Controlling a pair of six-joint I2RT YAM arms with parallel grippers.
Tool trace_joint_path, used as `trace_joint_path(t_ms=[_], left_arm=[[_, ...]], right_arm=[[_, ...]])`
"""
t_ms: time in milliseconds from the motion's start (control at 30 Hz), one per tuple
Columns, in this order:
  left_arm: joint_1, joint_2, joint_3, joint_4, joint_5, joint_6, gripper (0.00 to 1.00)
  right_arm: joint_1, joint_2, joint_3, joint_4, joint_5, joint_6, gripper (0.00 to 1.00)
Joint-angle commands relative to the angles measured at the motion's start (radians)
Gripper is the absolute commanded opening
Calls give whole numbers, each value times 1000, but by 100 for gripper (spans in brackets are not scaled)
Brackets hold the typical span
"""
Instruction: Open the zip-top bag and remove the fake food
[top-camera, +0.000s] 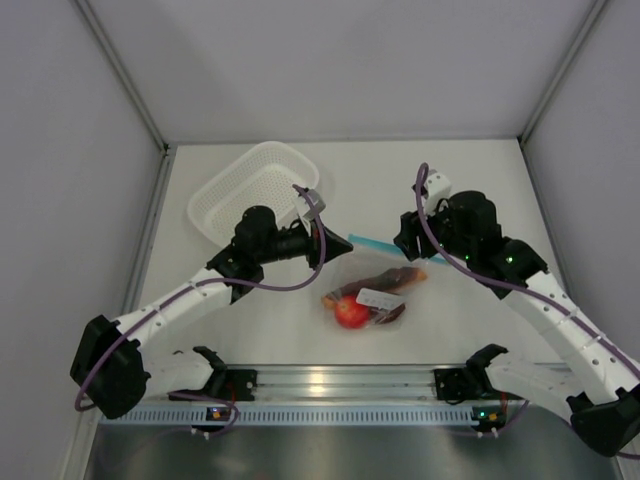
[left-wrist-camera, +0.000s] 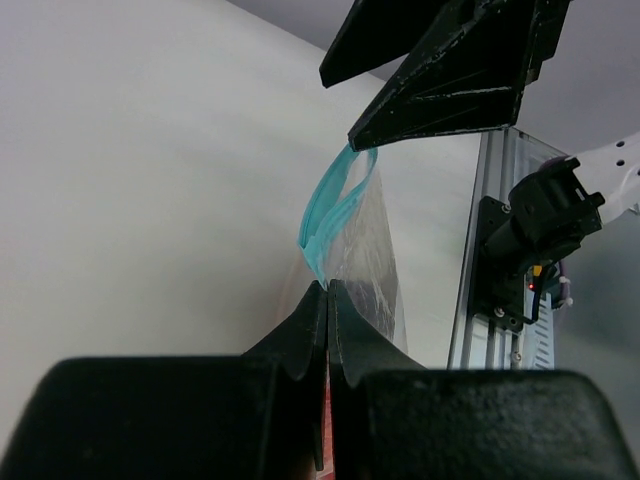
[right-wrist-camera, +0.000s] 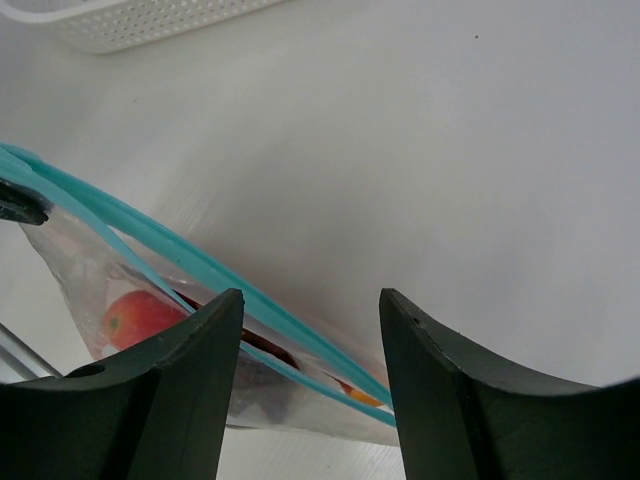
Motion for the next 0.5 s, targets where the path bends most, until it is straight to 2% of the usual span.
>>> trace_joint_path(t_ms=[0, 300, 467], left_arm=[[-3, -34, 37, 72, 26, 39, 0], [-3, -11, 79, 72, 23, 43, 0], [-3, 7, 96, 72, 33, 33, 0]], right_arm=[[-13, 0, -4, 73, 24, 24, 57], [-15, -17, -61, 13, -216, -26, 59], [-13, -41, -83, 22, -252, -23, 59]])
